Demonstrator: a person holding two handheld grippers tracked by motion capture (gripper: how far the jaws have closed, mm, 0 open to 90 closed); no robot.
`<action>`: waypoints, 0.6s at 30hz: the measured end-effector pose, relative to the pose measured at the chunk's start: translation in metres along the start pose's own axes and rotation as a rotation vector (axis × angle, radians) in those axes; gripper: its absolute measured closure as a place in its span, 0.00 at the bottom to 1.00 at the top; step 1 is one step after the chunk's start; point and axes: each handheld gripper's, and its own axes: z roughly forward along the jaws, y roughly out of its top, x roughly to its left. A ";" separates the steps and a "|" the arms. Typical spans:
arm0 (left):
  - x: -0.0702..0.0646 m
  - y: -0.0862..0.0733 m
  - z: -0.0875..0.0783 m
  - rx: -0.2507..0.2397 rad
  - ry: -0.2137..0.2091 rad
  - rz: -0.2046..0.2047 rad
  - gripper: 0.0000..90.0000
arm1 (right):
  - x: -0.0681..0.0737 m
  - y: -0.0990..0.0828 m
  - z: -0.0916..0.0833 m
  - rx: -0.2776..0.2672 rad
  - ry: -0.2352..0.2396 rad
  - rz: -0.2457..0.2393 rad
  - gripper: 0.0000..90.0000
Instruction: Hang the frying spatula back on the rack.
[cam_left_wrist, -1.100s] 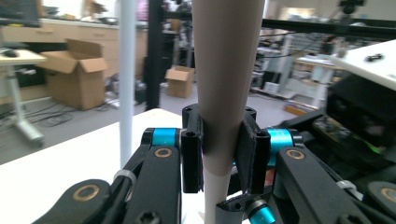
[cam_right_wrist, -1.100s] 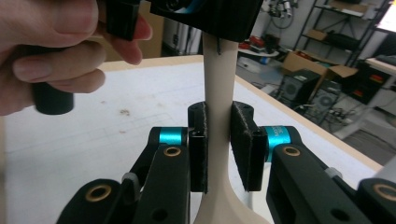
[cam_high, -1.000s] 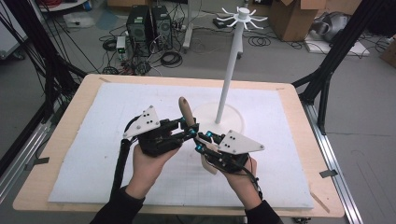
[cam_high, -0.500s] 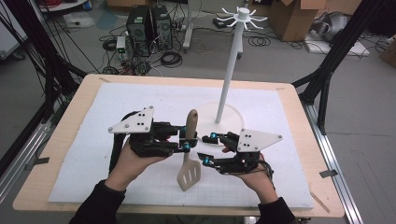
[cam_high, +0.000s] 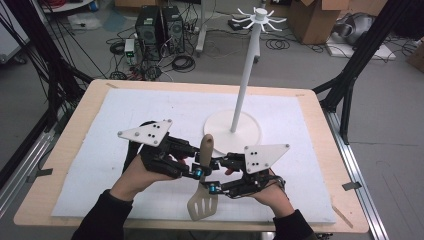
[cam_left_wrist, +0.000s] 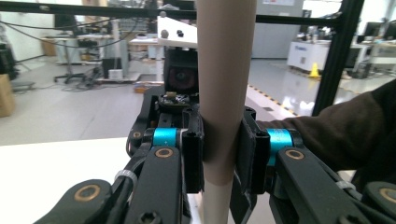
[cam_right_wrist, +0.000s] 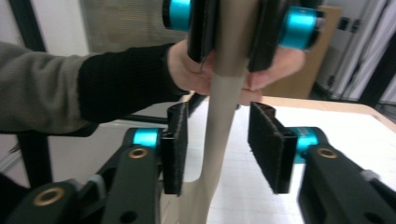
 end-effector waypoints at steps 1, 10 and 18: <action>0.000 0.000 0.000 -0.001 -0.004 0.001 0.82 | 0.000 0.000 0.001 0.002 0.009 -0.010 0.74; -0.007 0.001 -0.003 -0.007 0.084 0.028 0.68 | 0.000 0.000 0.000 0.026 -0.027 -0.026 0.88; -0.020 0.005 -0.007 0.029 0.312 0.128 0.50 | -0.004 -0.001 -0.002 0.032 -0.172 0.048 0.88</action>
